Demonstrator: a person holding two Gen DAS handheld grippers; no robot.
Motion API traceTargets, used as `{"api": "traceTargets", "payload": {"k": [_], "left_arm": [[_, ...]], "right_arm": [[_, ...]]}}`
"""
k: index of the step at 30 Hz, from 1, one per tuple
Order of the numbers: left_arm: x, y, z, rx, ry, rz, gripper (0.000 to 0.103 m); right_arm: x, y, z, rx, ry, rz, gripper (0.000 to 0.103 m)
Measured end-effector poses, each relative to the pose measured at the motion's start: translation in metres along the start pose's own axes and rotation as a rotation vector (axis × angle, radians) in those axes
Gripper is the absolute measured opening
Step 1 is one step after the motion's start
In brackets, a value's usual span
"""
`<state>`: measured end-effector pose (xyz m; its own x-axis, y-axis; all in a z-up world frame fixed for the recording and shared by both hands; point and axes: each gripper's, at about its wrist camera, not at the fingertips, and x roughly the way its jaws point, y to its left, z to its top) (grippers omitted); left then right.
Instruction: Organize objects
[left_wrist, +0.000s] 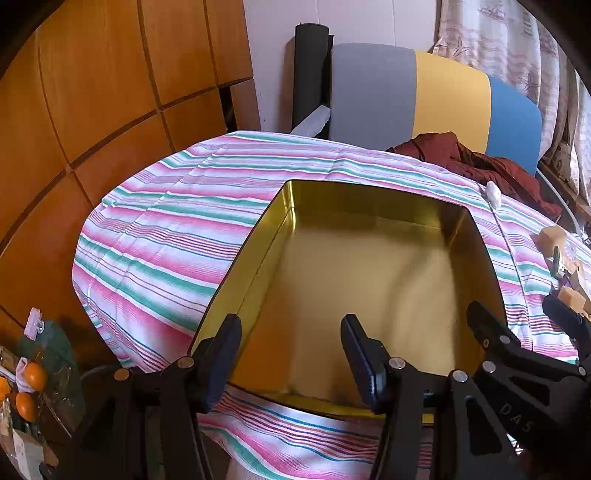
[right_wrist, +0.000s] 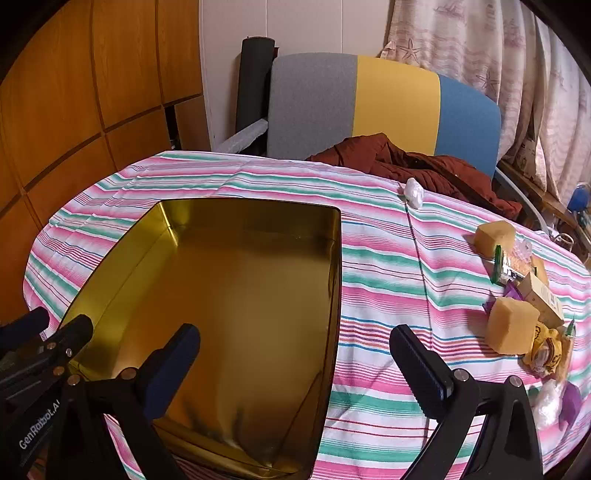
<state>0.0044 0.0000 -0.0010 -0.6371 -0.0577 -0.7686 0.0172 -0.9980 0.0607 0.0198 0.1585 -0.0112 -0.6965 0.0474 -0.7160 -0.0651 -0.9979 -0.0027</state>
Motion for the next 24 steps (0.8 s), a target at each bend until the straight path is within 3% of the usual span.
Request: {"api": "traceTargets", "payload": {"k": [10,17,24], "left_arm": [[-0.001,0.002,-0.001,-0.004,0.003,-0.004,0.057],[-0.001,-0.003,-0.004,-0.009,0.008,-0.066,0.057],[-0.003,-0.005,-0.006,-0.009,0.006,-0.051,0.057]], "right_arm": [[0.001,0.001,-0.001,-0.007,0.012,0.007,0.103],[-0.006,-0.003,-0.001,-0.001,-0.005,0.020,0.103],[-0.009,-0.010,0.000,0.017,-0.009,0.027,0.103]]}}
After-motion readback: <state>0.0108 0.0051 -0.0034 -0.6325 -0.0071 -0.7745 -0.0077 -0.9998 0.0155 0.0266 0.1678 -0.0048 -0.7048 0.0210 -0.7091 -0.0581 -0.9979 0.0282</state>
